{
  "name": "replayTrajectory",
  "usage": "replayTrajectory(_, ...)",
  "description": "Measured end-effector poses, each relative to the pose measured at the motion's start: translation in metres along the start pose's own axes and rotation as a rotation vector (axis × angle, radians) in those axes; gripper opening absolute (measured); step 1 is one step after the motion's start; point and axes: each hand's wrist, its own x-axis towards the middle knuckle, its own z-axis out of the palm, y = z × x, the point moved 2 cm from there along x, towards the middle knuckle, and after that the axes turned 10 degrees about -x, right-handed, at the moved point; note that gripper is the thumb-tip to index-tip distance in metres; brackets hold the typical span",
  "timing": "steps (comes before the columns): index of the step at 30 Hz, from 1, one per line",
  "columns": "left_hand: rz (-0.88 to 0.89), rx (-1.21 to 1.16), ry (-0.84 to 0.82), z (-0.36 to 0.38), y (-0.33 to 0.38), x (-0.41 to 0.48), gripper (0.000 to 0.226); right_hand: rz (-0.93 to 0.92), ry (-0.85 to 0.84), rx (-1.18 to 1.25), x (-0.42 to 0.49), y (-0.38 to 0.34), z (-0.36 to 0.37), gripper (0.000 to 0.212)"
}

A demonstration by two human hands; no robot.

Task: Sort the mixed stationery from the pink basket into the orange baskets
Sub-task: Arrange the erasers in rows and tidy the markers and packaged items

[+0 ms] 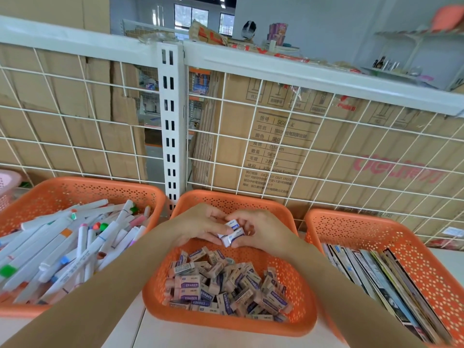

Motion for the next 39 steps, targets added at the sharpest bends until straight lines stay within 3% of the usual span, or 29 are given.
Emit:
replayTrajectory(4, -0.006, 0.032, -0.008, -0.001, 0.000, 0.000, 0.040, 0.044, 0.023, 0.151, 0.000, 0.005, 0.007, 0.043)
replayTrajectory(8, -0.015, 0.080, -0.032, 0.000, 0.002, 0.000, 0.041, -0.040, 0.012, -0.100, 0.002, 0.005, 0.007, 0.051)
replayTrajectory(12, 0.006, 0.093, -0.066, -0.001, 0.004, 0.002, 0.047, -0.060, 0.025, -0.256, 0.002, 0.005, 0.005, 0.043)
replayTrajectory(17, 0.391, 0.767, 0.262, -0.019, 0.004, -0.003, 0.037, 0.149, 0.001, -0.330, 0.011, 0.019, 0.008, 0.039)
replayTrajectory(22, 0.415, 1.187, 0.273, -0.023, -0.011, -0.007, 0.036, 0.220, -0.121, -0.449, 0.031, 0.024, 0.025, 0.037)
replayTrajectory(35, 0.452, 1.195, 0.280, -0.022, -0.013, -0.004, 0.034, 0.174, -0.173, -0.675, 0.051, 0.016, 0.054, 0.050)
replayTrajectory(39, 0.457, 1.139, 0.265, -0.021, -0.011, -0.007, 0.032, 0.194, -0.118, -0.587, 0.043, 0.012, 0.040, 0.052)
